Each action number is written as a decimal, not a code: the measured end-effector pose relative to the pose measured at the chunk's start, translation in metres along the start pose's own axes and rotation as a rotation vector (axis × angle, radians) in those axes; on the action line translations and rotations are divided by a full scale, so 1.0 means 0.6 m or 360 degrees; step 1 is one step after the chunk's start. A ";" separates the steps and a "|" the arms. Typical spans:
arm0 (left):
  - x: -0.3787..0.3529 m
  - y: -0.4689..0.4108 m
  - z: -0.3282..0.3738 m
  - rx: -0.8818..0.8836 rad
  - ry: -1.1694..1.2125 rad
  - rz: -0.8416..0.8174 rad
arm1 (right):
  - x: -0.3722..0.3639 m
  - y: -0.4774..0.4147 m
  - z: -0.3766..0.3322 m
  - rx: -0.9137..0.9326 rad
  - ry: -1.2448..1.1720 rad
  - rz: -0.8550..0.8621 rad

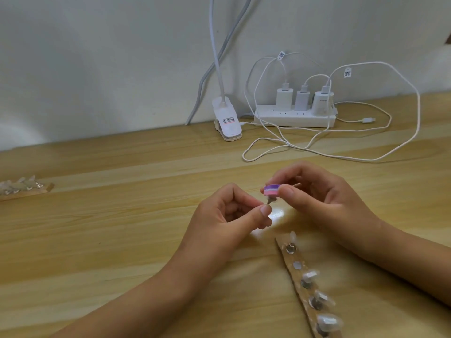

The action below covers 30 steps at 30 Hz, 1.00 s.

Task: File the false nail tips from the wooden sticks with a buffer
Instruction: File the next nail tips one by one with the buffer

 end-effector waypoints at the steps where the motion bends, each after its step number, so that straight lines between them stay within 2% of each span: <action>1: 0.000 0.000 0.000 0.0001 0.0002 0.0001 | 0.002 0.002 -0.002 0.0048 0.0029 0.0027; 9: 0.001 -0.002 0.001 -0.0011 0.0045 0.0028 | 0.002 -0.004 0.002 0.0025 -0.0010 0.0031; 12: 0.001 -0.002 0.001 0.0000 0.0061 0.0034 | -0.001 -0.008 0.012 -0.0110 -0.0094 -0.0042; 21: 0.002 -0.001 0.004 -0.0008 0.0073 0.0066 | 0.003 -0.003 0.004 0.0018 0.0029 0.0037; 30: 0.004 -0.002 0.002 -0.0001 0.0092 0.0089 | 0.002 -0.007 0.015 -0.0073 0.0035 0.0013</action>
Point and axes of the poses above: each hand's wrist, its own y-axis away from the middle knuckle, its own x-axis out of the back of the hand, z = x × y, the point moved 5 cm from there along -y, towards the middle knuckle, and after that the axes turned 12 degrees about -x, right-handed, at the moved point
